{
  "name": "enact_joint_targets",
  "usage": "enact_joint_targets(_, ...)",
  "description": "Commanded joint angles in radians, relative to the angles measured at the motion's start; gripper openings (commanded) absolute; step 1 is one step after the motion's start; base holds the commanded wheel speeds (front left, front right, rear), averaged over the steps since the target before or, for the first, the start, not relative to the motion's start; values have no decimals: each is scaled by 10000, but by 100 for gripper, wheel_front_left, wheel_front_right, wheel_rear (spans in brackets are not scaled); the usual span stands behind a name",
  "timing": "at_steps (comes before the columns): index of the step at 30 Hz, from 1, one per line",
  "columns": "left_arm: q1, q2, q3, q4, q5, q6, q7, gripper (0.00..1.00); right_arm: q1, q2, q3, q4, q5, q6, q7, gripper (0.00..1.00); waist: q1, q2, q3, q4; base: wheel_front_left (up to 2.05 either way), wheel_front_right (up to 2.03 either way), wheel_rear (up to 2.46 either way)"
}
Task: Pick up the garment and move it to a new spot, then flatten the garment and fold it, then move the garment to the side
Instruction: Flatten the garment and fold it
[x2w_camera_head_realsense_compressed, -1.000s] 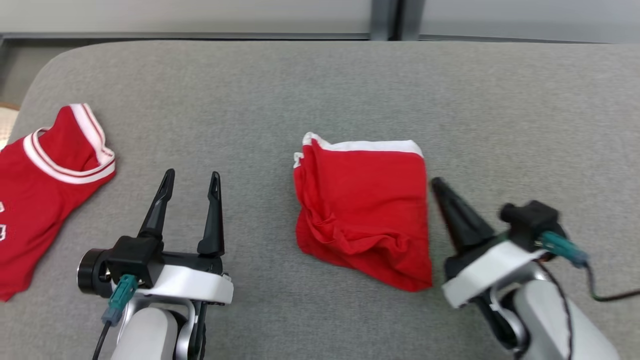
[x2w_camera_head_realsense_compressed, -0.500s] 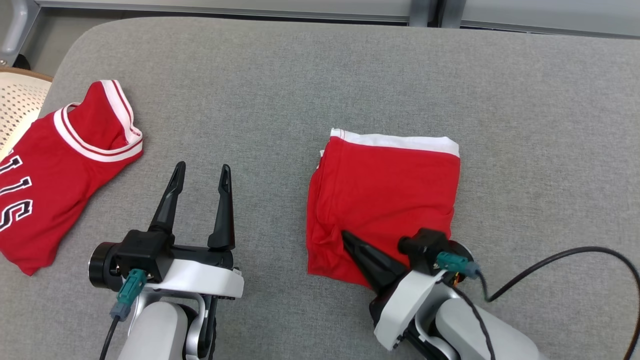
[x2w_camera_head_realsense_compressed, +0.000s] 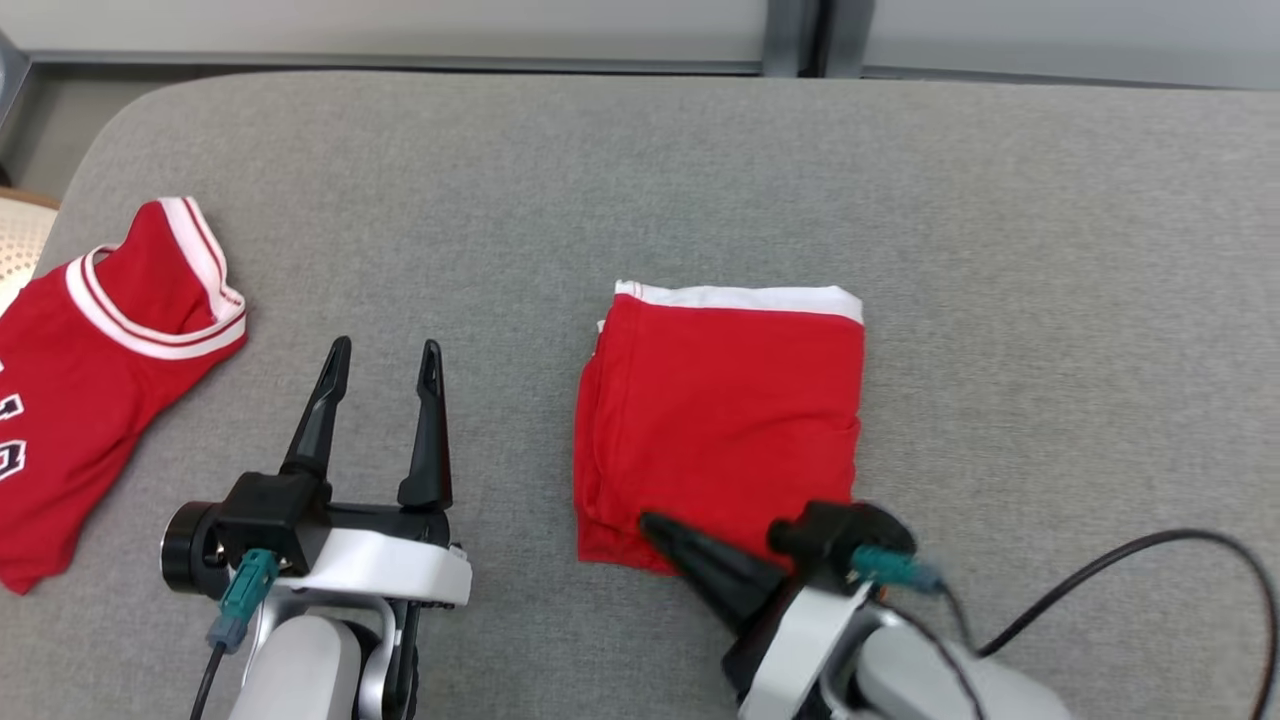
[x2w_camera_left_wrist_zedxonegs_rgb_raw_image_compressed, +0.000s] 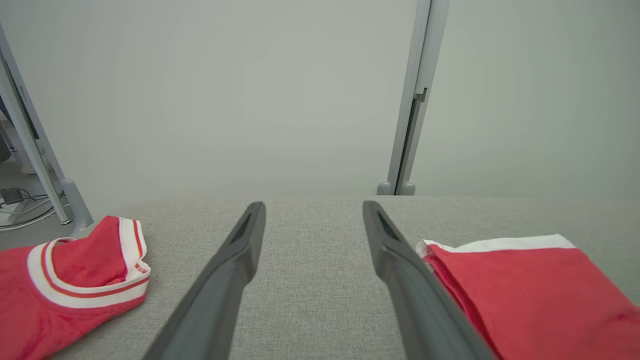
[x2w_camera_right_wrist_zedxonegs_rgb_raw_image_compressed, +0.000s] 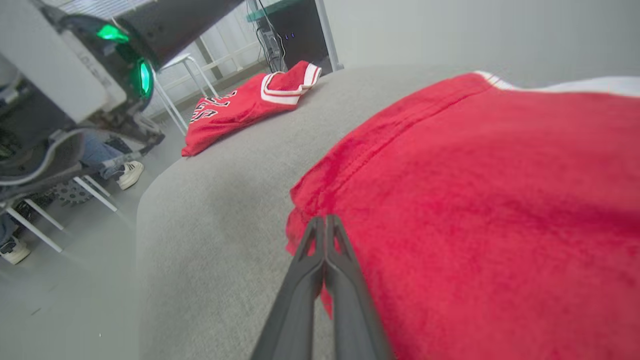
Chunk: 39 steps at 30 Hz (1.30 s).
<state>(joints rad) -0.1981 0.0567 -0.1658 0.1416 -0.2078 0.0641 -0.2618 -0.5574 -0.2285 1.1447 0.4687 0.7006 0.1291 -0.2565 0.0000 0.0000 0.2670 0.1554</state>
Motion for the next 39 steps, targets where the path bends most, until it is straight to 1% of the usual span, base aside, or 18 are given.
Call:
enact_joint_targets(1,101,86,61,15,95,15,-40,100,37,-170,-365,-144,78,28,-83,0,0,0,-197,-206,0,0,0)
enact_joint_targets(5,324,177,155,69,117,-6,-40,100,628,-412,-2101,-556,87,28,-96,0,0,0,-549,-497,0,0,0)
enact_joint_targets(10,519,310,189,120,141,-20,-41,100,1613,-607,-4558,-862,-469,27,-90,0,0,0,-928,-793,0,0,0)
enact_joint_targets(11,570,343,204,131,136,-8,-41,100,1786,-606,-5025,-911,-600,27,-91,26,0,0,-1010,-856,0,0,0)
enact_joint_targets(12,624,370,216,131,131,2,-41,100,1966,-599,-5439,-959,-706,28,-93,76,0,0,-1076,-908,0,0,0)
enact_joint_targets(13,680,391,213,132,122,4,-41,100,2118,-611,-5922,-1007,-861,27,-91,100,0,0,-1139,-955,0,0,0)
enact_joint_targets(17,995,533,243,187,62,14,16,100,2803,-549,-7483,-1220,-1549,27,-92,100,0,0,-1515,-1152,0,0,0)
enact_joint_targets(21,1353,659,289,151,0,52,107,100,3460,-507,-8480,-1481,-2157,28,-36,100,0,0,-1880,-1310,0,0,0)
enact_joint_targets(26,1734,778,311,74,-69,70,201,100,4116,-491,-9142,-1922,-2661,27,287,100,0,0,-2193,-1451,0,0,0)
enact_joint_targets(32,2212,893,284,-71,-148,93,397,100,5026,-378,-9846,-2874,-3206,27,871,100,0,0,-2595,-1642,0,0,0)
enact_joint_targets(39,2542,998,271,-253,-224,159,576,100,5760,-160,-10257,-4058,-3647,27,1473,100,0,0,-2782,-1748,0,0,0)
